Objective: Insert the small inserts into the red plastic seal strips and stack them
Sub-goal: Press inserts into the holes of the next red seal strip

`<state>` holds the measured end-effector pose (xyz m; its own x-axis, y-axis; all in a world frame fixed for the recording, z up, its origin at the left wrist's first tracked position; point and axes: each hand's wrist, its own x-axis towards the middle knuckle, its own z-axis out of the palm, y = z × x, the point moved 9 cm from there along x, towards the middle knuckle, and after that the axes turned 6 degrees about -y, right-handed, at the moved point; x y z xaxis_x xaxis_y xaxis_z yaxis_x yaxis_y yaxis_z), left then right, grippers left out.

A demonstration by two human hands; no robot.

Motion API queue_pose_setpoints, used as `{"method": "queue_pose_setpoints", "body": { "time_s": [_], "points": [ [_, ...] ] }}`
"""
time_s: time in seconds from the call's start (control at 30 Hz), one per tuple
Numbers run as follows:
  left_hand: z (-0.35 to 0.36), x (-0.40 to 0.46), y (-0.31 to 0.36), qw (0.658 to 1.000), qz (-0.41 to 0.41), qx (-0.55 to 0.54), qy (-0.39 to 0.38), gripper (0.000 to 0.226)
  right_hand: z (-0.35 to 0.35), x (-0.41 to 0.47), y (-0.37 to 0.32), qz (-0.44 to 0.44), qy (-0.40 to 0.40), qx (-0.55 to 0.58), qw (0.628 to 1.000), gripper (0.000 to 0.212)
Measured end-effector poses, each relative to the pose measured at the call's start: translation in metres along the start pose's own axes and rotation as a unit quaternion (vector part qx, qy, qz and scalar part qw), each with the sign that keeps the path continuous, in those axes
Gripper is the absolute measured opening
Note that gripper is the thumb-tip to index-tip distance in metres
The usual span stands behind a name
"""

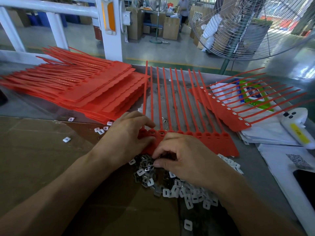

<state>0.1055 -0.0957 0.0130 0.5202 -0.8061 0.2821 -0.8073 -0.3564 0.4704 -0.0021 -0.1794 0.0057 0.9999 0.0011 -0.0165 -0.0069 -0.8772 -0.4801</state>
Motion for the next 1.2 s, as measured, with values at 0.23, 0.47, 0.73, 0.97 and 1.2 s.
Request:
{"method": "queue_pose_setpoints", "body": {
  "time_s": [0.23, 0.47, 0.73, 0.97, 1.2],
  "points": [
    [0.000, -0.003, -0.021, 0.996, -0.085, 0.009, -0.022, 0.053, 0.002, 0.002, 0.000, -0.001, 0.007, -0.001, 1.000, 0.013],
    [0.001, -0.003, -0.021, 0.995, -0.091, 0.005, -0.028, 0.054, 0.003, 0.000, -0.003, -0.007, 0.005, 0.016, 1.000, 0.015],
    [-0.001, -0.003, -0.019, 0.996, -0.087, 0.004, -0.022, 0.050, -0.007, -0.004, 0.000, 0.006, 0.065, 0.108, 0.992, 0.018],
    [-0.001, -0.004, -0.019, 0.996, -0.086, 0.004, -0.025, 0.050, -0.017, -0.005, 0.006, 0.002, 0.127, 0.135, 0.983, 0.019],
    [0.001, -0.004, -0.021, 0.995, -0.091, 0.005, -0.028, 0.051, -0.031, -0.011, 0.018, 0.032, 0.186, 0.183, 0.965, 0.022]
  ]
}}
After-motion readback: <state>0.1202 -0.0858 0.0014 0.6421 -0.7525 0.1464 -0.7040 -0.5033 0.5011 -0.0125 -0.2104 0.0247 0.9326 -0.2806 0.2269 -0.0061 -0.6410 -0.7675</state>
